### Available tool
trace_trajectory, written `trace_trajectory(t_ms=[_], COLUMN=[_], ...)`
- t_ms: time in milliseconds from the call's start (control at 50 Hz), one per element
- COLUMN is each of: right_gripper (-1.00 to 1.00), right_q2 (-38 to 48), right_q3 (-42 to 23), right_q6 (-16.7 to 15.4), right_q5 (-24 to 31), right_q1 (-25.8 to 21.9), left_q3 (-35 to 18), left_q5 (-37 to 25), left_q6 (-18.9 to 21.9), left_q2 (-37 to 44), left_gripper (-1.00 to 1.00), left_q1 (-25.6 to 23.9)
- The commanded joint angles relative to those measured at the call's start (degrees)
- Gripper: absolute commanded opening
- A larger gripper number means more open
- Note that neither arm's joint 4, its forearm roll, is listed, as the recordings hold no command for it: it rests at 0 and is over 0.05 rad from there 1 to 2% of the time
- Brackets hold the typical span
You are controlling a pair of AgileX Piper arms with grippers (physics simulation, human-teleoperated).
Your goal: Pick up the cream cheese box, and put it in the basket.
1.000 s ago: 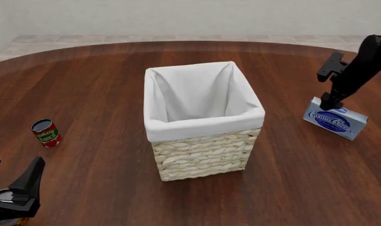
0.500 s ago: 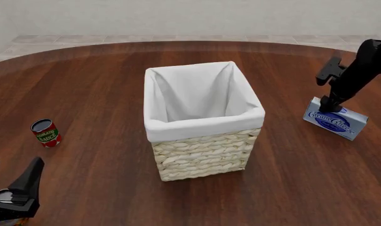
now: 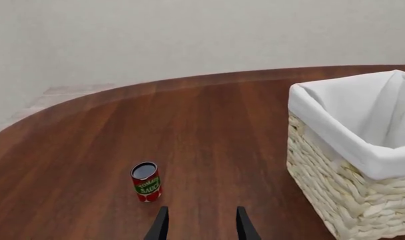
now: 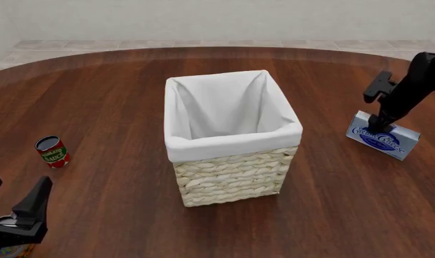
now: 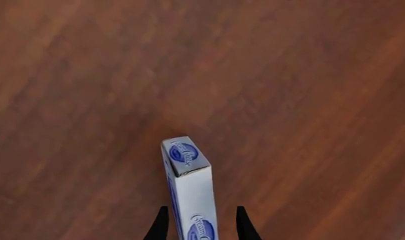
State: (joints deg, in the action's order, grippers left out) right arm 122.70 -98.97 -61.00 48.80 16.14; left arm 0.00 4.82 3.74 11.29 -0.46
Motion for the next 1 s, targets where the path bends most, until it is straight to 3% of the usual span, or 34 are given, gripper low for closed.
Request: trace_trajectory(t_ms=[20, 320, 400, 480, 500, 680, 740, 780, 820, 900, 920, 1000], right_gripper=[1.00, 1.00, 1.00, 1.00, -1.00, -1.00, -1.00, -1.00, -1.00, -1.00, -1.00, -1.00], right_q2=[1.37, 2.03, 1.69, 0.46, 0.52, 0.30, -2.78, -2.92, -1.36, -3.68, -4.27, -7.61], right_q3=[-0.06, 0.47, -0.41, 2.29, 2.20, -0.67, 4.32, 3.74, -3.52, -2.06, -2.53, -0.13], right_q6=[0.43, 1.07, 2.85, 0.15, -0.19, 1.91, -1.26, -0.96, 5.80, 6.57, 8.52, 10.15], right_q5=[-0.38, -1.03, -0.19, -2.82, -3.26, -2.94, -6.13, -6.01, -1.52, -2.43, -1.68, -2.45], right_q1=[-0.20, -1.39, -2.37, -1.39, -1.05, -1.21, -1.66, -1.11, -1.80, -3.32, -3.70, -5.78], left_q3=[0.00, 0.00, 0.00, 0.00, 0.00, 0.00, 0.00, 0.00, 0.00, 0.00, 0.00, 0.00], left_q5=[1.75, 2.32, 2.04, 2.48, 2.70, 4.74, 6.24, 6.27, 7.49, 6.45, 4.99, 1.28], left_q6=[-0.02, -0.09, -0.04, -0.04, 0.00, 0.19, 0.12, 0.12, -0.51, -0.76, -0.67, -0.92], left_q2=[2.05, 2.85, 2.59, 3.07, 3.28, 5.27, 6.82, 6.80, 8.09, 6.52, 4.89, 0.80], left_gripper=[1.00, 1.00, 1.00, 1.00, 1.00, 1.00, 1.00, 1.00, 1.00, 1.00, 1.00, 1.00], left_q1=[-0.01, 0.14, 0.11, 0.10, 0.11, -0.18, -0.39, -0.52, -0.33, -0.63, -0.73, -1.00])
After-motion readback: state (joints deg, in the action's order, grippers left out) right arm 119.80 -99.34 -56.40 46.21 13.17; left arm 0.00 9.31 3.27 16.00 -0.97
